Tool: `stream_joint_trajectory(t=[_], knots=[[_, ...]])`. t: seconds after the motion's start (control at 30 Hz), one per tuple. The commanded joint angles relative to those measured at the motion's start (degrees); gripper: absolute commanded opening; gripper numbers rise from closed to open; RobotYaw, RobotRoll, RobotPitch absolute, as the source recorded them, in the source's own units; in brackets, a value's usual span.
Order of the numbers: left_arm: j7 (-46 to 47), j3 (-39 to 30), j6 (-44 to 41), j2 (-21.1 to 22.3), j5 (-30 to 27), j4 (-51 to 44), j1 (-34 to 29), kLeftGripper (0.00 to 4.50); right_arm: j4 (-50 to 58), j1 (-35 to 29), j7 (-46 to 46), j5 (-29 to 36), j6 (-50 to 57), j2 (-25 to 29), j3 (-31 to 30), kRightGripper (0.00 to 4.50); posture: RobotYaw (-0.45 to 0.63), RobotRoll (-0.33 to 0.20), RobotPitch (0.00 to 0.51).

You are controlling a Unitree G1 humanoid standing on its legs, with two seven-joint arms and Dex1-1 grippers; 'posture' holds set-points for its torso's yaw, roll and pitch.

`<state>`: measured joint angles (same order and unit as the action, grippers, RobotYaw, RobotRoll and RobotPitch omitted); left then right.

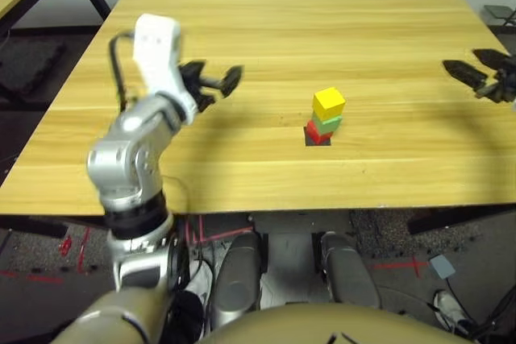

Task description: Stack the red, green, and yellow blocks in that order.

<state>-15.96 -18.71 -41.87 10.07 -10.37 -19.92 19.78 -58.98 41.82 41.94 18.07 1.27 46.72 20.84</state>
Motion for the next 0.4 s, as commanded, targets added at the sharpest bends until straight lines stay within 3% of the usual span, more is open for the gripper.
stream_joint_trajectory(t=[0.03, 0.23, 0.4], knots=[[1.6, 2.1, 9.5, -1.0, 1.2, 5.1, -0.4, 4.47, -7.0, 0.9, -3.2, -1.8, -6.8, 1.1, 1.1, 4.5, 0.18, -0.055, 0.116], [5.4, 1.8, 24.2, -0.9, 2.8, 13.5, -1.4, 4.47, -12.3, 0.0, -5.1, -3.1, -10.3, 1.8, 1.2, 4.5, 0.17, -0.059, 0.106], [9.2, 1.2, 29.4, 0.2, 4.8, 17.4, -4.3, 4.47, -13.4, -0.4, -5.6, -3.2, -11.4, 1.0, 1.8, 4.5, 0.17, -0.066, 0.099]])
